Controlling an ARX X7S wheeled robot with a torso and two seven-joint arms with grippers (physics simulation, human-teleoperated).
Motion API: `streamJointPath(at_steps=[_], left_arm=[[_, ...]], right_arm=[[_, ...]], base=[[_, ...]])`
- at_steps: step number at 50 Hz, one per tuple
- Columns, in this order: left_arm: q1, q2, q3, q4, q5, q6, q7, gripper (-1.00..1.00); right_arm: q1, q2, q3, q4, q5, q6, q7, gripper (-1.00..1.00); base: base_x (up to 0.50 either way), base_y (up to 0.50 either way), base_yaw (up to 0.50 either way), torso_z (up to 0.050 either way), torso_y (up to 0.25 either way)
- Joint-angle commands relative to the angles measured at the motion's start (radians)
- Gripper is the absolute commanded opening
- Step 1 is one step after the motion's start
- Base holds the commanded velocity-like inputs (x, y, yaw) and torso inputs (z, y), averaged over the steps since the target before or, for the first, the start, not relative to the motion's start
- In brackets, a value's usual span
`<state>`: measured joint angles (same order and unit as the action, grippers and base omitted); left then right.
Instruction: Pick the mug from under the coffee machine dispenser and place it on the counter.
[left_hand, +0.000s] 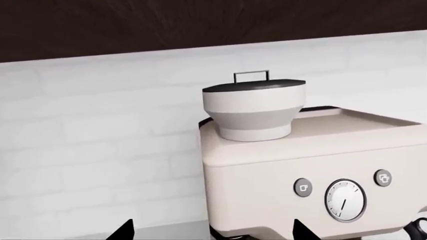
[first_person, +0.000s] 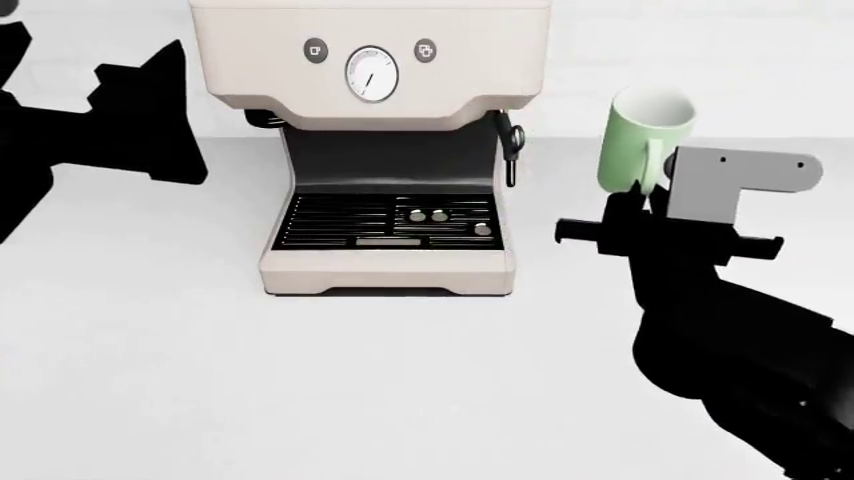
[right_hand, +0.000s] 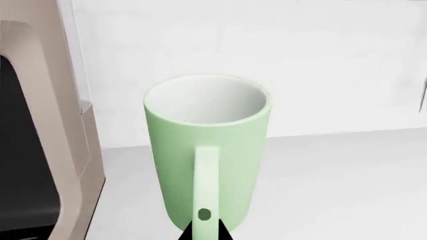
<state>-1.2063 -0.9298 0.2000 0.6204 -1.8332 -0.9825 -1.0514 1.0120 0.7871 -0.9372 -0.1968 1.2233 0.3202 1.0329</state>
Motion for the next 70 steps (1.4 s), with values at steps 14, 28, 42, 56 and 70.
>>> streamJointPath(at_steps=[14,28,42,56,70], left_arm=[[0.026,-0.006,0.000,0.001,0.034,0.006,0.022,1.00],[0.034,-0.005,0.004,-0.002,0.047,0.009,0.030,1.00],[0.038,-0.004,0.009,-0.004,0.056,0.012,0.035,1.00],[0.041,0.000,0.016,-0.006,0.064,0.014,0.040,1.00],[0.048,-0.006,0.013,-0.006,0.069,0.021,0.044,1.00]], right_arm=[[0.025,-0.137,-0.036,0.259,-0.054,0.005,-0.121,-1.00],[0.003,-0.180,-0.039,0.363,-0.077,-0.033,-0.164,-1.00],[-0.006,-0.217,-0.059,0.421,-0.095,-0.038,-0.208,-1.00],[-0.029,-0.234,-0.056,0.469,-0.102,-0.066,-0.231,-1.00],[-0.043,-0.249,-0.058,0.499,-0.107,-0.078,-0.250,-1.00]], base=[[0.00,0.00,0.00,0.000,0.000],[0.00,0.00,0.00,0.000,0.001],[0.00,0.00,0.00,0.000,0.000],[0.00,0.00,0.00,0.000,0.000],[0.00,0.00,0.00,0.000,0.001]])
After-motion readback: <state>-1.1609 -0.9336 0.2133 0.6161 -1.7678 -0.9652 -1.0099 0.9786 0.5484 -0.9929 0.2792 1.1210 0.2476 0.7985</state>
